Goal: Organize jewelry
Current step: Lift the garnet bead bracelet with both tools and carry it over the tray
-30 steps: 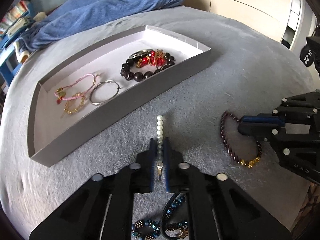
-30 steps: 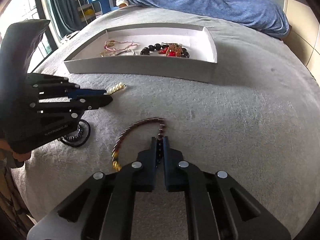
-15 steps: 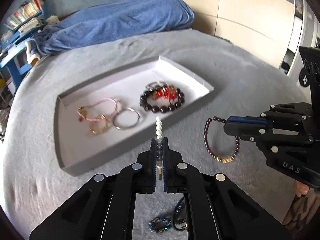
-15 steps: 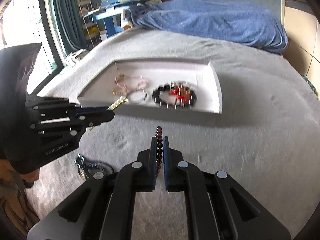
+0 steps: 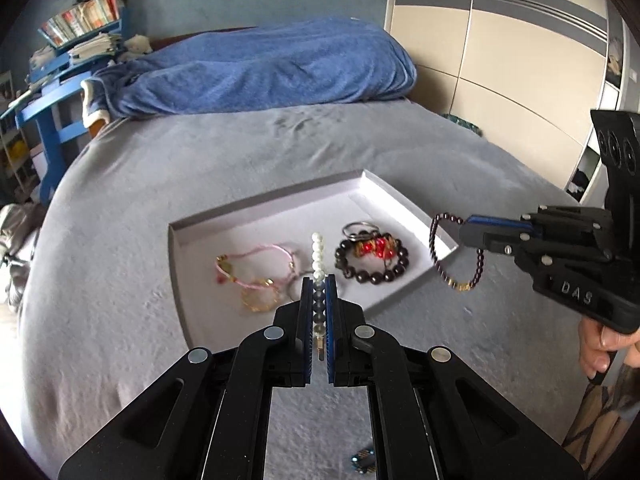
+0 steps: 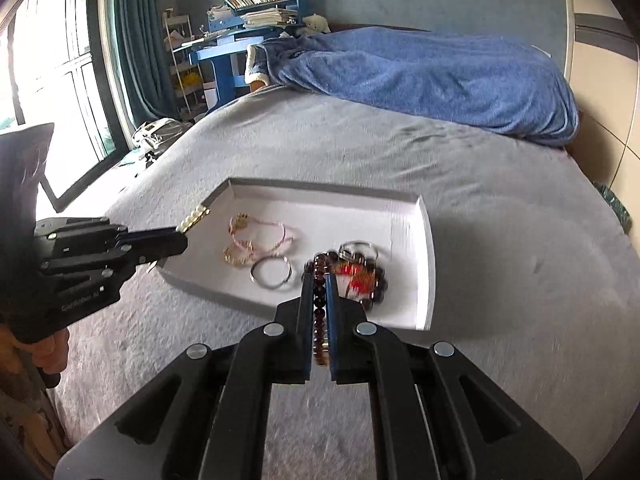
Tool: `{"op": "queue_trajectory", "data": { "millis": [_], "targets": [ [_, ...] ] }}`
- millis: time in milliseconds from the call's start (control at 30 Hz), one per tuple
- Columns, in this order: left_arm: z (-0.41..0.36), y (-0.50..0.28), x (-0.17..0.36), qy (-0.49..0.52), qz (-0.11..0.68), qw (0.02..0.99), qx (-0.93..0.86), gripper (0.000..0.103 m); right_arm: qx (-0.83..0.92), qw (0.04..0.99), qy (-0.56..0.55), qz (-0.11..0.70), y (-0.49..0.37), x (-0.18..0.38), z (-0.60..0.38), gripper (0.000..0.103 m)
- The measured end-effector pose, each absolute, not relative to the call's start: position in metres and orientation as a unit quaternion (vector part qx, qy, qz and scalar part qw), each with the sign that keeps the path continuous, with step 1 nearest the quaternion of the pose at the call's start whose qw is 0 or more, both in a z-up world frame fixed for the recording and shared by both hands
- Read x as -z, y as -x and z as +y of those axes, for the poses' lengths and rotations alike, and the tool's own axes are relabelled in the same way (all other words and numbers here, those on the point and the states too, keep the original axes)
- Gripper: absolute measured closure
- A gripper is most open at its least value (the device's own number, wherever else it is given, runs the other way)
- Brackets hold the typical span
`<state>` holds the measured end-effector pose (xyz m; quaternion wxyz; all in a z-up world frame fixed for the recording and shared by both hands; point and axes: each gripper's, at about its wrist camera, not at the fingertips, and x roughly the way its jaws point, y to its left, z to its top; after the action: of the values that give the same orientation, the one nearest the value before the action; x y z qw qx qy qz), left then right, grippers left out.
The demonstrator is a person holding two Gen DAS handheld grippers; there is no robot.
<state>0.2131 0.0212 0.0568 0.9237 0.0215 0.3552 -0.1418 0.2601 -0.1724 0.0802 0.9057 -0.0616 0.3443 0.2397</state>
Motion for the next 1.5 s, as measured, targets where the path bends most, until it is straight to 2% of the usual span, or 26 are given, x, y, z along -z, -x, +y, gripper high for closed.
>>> {"op": "queue_trajectory", "data": {
  "millis": [367, 767, 1200, 1500],
  "targets": [
    [0.039, -0.247, -0.06, -0.037, 0.359, 0.925, 0.121, 0.097, -0.249, 0.909, 0.04, 0.333, -0.291, -0.094, -0.165, 0.097],
    [0.075, -0.293, -0.034, 0.008, 0.396, 0.914, 0.089, 0.097, -0.26, 0.902, 0.036, 0.342, -0.325, -0.082, -0.13, 0.097],
    [0.069, -0.346, 0.006, -0.001, 0.436, 0.897, 0.068, 0.097, -0.238, 0.893, 0.049, 0.38, -0.39, -0.039, -0.104, 0.097],
    [0.064, -0.358, 0.02, -0.008, 0.461, 0.885, 0.068, 0.097, -0.196, 0.888, 0.056, 0.413, -0.414, -0.006, -0.125, 0.097]
  ]
}}
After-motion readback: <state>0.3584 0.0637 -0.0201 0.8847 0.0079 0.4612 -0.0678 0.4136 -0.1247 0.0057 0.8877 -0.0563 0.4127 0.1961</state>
